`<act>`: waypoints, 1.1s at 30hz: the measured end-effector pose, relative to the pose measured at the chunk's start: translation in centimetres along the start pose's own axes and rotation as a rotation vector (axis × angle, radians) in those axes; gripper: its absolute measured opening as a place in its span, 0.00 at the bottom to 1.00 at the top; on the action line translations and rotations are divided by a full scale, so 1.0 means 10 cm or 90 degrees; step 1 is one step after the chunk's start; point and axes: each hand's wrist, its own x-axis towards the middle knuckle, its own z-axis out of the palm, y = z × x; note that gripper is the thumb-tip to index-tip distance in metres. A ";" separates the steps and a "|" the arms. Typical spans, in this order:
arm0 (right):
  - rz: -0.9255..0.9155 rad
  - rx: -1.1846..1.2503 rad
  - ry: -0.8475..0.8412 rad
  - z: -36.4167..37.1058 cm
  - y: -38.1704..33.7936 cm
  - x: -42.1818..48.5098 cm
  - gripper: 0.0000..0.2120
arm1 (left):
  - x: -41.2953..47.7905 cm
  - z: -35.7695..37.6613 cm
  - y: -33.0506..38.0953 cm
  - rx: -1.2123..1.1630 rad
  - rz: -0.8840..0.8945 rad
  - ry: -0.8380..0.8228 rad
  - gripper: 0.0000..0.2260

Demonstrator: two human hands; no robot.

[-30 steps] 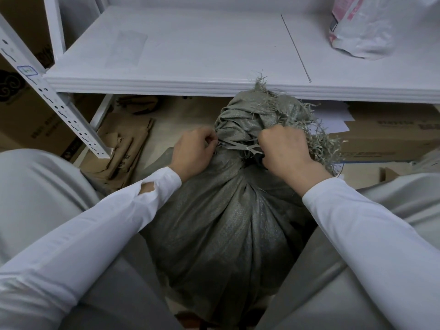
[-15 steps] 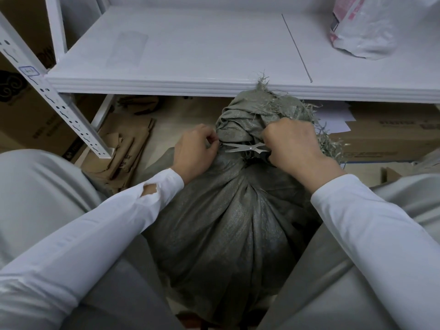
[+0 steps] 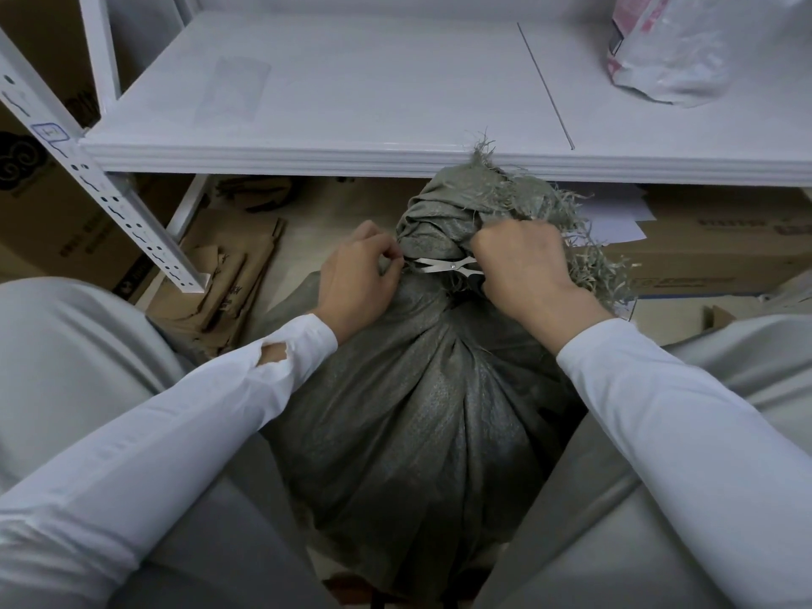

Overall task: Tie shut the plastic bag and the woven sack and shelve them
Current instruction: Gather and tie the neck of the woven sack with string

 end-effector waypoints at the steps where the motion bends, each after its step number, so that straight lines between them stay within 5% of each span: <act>1: -0.001 0.001 0.001 0.01 -0.01 0.01 0.07 | 0.00 0.00 0.00 0.003 -0.002 -0.001 0.02; 14: -0.044 0.002 0.039 0.06 -0.19 0.14 0.10 | 0.02 0.02 0.03 0.072 -0.051 -0.040 0.08; 33: -0.047 0.008 0.048 0.09 -0.34 0.19 0.10 | -0.02 0.02 0.10 0.147 0.044 -0.031 0.06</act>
